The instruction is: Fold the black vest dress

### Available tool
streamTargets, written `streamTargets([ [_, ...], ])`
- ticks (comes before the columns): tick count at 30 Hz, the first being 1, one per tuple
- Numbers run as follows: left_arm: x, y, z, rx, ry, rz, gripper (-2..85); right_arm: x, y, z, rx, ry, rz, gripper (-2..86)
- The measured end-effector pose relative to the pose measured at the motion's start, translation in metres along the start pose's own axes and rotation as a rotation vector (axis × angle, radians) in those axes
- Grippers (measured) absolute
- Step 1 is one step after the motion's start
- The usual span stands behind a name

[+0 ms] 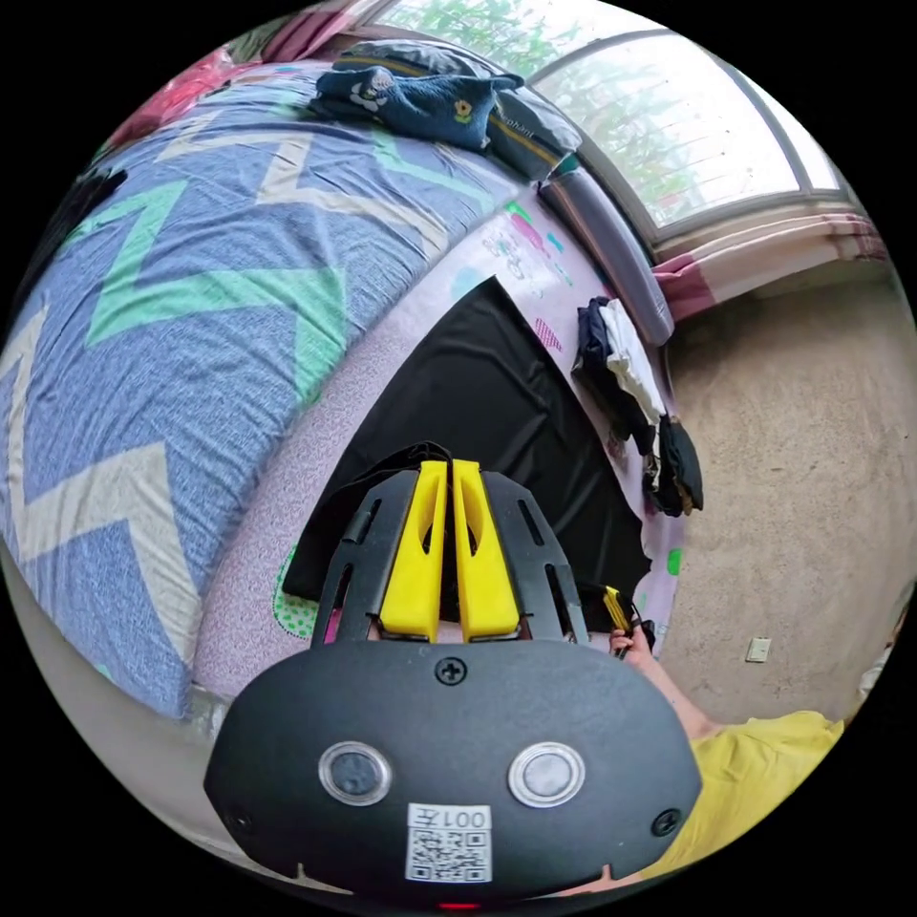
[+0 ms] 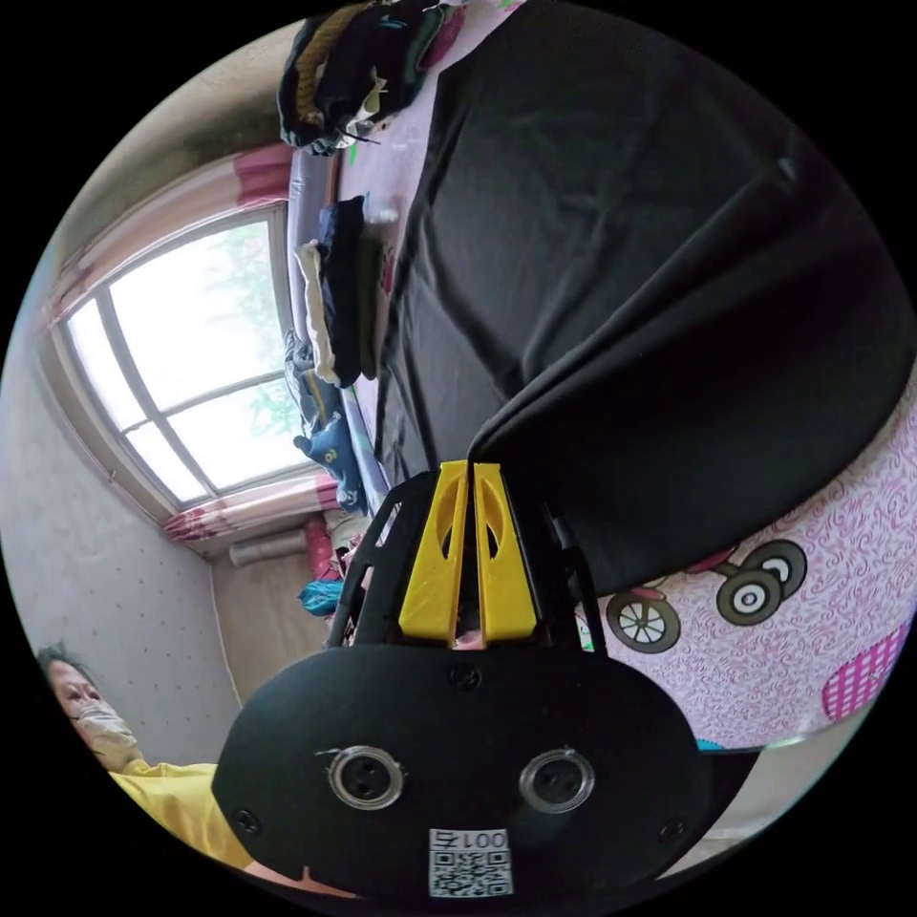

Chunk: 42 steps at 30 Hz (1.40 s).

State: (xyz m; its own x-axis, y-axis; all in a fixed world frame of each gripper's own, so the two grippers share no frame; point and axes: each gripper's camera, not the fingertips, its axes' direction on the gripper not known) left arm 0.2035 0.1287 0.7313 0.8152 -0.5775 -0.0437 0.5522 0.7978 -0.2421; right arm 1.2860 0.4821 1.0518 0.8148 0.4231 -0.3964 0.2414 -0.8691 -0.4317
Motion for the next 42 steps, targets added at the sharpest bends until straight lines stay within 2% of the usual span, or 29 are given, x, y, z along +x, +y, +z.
streamTargets([
  [6,0.025,-0.045,0.030,-0.075,-0.036,0.032,-1.1,-0.001,-0.013,0.004,0.011,0.024,0.048,0.7],
  [17,0.018,-0.099,0.055,-0.187,-0.039,-0.046,-1.1,-0.011,-0.016,0.006,0.065,0.051,0.108,0.6],
  [42,0.016,-0.180,0.074,-0.265,-0.089,-0.111,-0.8,-0.041,-0.002,-0.020,0.071,0.044,0.127,0.5],
])
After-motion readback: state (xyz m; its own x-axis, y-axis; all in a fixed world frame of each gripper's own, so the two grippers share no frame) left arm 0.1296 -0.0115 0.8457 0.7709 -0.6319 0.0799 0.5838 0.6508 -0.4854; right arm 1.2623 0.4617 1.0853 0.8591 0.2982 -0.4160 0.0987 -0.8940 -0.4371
